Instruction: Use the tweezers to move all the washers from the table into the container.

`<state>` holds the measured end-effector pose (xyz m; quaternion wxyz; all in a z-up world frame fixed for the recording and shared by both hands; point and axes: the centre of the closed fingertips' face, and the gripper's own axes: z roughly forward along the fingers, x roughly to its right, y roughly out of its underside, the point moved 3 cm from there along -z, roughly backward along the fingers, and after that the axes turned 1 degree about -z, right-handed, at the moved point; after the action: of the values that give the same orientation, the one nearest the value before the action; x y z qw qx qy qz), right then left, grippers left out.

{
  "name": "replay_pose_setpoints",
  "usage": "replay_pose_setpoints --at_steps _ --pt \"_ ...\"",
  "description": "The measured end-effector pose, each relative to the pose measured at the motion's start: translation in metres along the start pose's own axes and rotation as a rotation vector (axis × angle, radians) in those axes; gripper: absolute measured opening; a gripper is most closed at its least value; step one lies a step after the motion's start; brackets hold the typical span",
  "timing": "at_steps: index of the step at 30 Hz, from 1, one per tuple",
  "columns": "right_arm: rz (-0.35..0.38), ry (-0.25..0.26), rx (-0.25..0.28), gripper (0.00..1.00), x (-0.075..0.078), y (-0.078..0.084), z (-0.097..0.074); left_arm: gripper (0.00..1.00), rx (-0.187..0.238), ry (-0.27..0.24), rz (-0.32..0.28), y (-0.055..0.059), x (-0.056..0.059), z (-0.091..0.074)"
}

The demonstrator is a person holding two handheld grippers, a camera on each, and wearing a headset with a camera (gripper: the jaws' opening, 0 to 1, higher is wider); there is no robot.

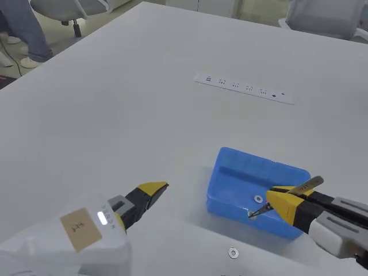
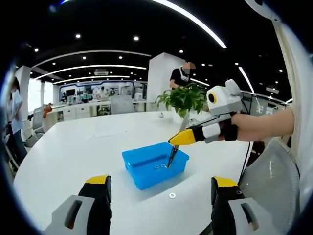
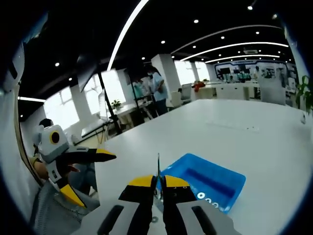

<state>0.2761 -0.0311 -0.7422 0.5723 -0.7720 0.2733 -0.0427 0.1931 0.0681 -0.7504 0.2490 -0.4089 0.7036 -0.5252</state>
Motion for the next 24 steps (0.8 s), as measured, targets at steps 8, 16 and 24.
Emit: replay_pose_setpoints --at_steps 8,16,24 --pt "-0.016 0.006 0.000 0.02 0.011 -0.009 0.010 0.85 0.003 0.000 0.001 -0.001 0.000 0.000" --pt "0.081 0.052 -0.006 0.02 0.033 -0.007 0.025 0.85 0.002 0.002 0.002 0.000 0.001 -0.001" --pt "0.080 0.061 -0.042 0.02 0.044 -0.003 0.039 0.85 0.003 0.002 0.003 -0.001 0.001 -0.001"
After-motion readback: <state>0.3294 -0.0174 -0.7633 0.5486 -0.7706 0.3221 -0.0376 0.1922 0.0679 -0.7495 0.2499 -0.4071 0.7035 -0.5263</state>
